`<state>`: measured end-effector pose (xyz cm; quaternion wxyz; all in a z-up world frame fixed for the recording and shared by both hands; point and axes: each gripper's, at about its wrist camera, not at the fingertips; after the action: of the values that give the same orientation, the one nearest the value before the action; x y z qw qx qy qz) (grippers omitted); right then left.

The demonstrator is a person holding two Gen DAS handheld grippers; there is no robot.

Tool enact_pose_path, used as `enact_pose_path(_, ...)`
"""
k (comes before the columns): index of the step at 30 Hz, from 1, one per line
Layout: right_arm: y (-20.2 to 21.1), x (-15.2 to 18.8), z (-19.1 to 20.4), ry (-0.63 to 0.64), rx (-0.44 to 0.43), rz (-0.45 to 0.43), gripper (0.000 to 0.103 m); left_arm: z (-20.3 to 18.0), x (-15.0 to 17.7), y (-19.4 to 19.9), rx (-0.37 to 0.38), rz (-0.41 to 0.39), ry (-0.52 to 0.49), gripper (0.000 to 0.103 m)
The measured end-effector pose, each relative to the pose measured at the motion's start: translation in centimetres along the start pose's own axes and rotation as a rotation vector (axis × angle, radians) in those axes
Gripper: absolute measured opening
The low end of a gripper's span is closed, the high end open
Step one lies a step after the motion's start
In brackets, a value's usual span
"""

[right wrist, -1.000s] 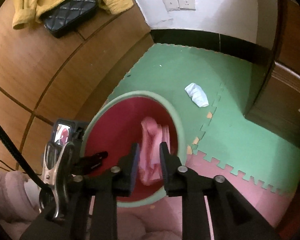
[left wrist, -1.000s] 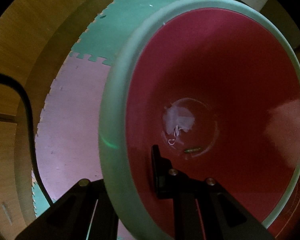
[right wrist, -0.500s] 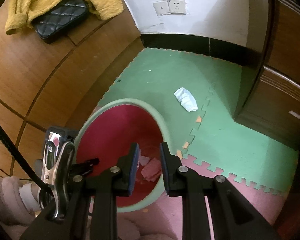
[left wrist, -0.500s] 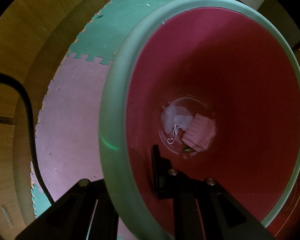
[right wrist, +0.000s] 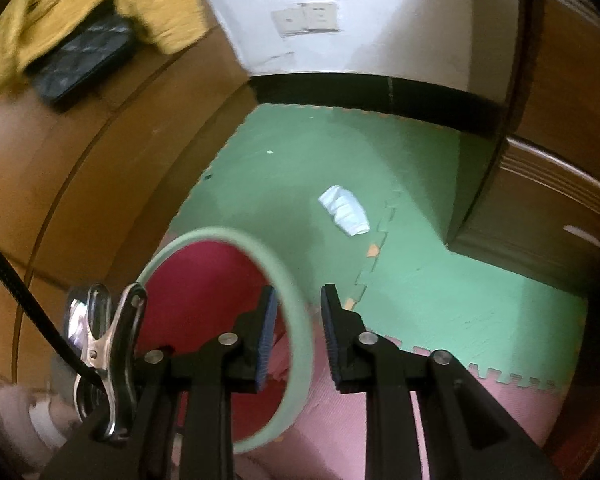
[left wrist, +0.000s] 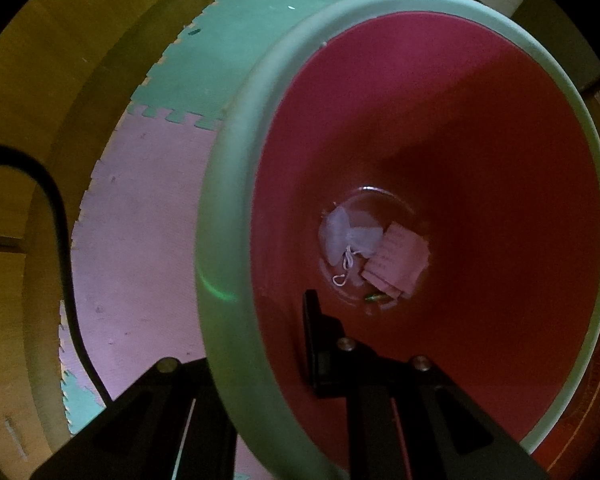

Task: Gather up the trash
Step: 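Move the right gripper down to the white mask on the floor, then grasp the white mask with the right gripper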

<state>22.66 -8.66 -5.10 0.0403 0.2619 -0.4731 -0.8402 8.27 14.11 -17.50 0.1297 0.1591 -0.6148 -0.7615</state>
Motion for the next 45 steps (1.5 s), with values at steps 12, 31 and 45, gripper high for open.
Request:
enact_pose_path(12, -15.2, -6.3, -9.4, -0.01, 0.002, 0.213, 0.047, -0.2, -0.2, 0.1, -0.016, -0.01, 0.029, 0.01)
enact_pose_path(31, -27.2, -10.3, -13.6, -0.006, 0.001, 0.331, 0.063, 0.0, -0.4, 0.7, -0.038, -0.034, 0.06, 0.01)
enact_pose_path(45, -31.7, -9.8, -11.8, 0.108, 0.048, 0.353, 0.063, 0.1, -0.5, 1.0, -0.044, -0.046, 0.067, 0.01)
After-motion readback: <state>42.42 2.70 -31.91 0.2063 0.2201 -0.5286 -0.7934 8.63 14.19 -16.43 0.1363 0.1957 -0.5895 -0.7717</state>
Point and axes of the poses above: each gripper's, at about its wrist camera, not at the fingertips, and y roughly against the way its jaws point, z to its left, x to its underside, and after that the axes turned 10 degrees about -x, right-handed
